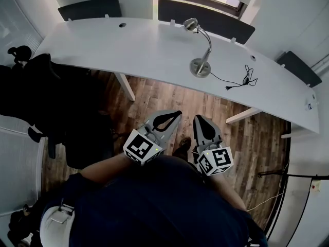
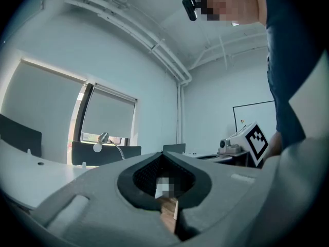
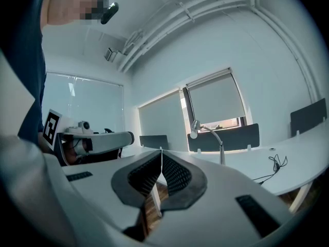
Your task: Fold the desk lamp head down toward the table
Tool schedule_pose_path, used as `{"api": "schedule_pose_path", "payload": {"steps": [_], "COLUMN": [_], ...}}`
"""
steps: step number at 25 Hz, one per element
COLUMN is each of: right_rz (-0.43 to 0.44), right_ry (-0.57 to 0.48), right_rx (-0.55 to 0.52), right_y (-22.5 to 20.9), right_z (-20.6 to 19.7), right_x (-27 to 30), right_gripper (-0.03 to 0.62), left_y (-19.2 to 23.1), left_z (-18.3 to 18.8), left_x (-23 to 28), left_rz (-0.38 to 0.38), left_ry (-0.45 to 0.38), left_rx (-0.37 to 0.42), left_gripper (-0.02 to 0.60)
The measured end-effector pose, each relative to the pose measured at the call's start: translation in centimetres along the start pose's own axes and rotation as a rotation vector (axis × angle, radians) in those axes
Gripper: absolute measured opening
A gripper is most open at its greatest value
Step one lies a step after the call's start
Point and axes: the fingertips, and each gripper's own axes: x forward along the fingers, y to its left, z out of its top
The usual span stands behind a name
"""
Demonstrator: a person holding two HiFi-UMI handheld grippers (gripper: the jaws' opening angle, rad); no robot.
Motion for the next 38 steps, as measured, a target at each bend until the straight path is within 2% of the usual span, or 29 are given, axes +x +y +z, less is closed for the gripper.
{"api": "schedule_pose_path", "payload": {"steps": [4,8,15,21,30,38], "right_rz": [0.026,0.056,0.138,0.171,0.104,0.059], "right_ry": [0.006,0.011,0.047,0.077,0.105,0.122], "right_rx": [0.004,0.014,0.02,0.016,0.005,0.015], "right_y": [-4.7,-10.7,-18.6,-21.0,-22.8,-24.1], "right_z": [0.6,1.4,2.7,2.4,1.5,0.4], "right_x": [3.0,5.8,9.9,12.4,14.9,17.2], "right_gripper": [0.012,0.011,0.011,0.012,0.012,0.012], "left_y": [2.6,5.1,8.6,11.1,14.2,17.4], "left_z": [-0.1,0.0,-0.6,-0.6,0.2,-1.3], "left_x": [4.5,10.3,18.4,20.5,21.6,22.3], "left_rz": [0.04,0.114,0.229,0.285,0.262,0.258], "left_ry": [0.009,0.002,0.035,0.046,0.054,0.09], "left_rx": [0.011,-0.026,-0.001,-0.008,0.017,0.023], "left_gripper": [0.006,0.005,0.005,0.005,0.006,0.005]}}
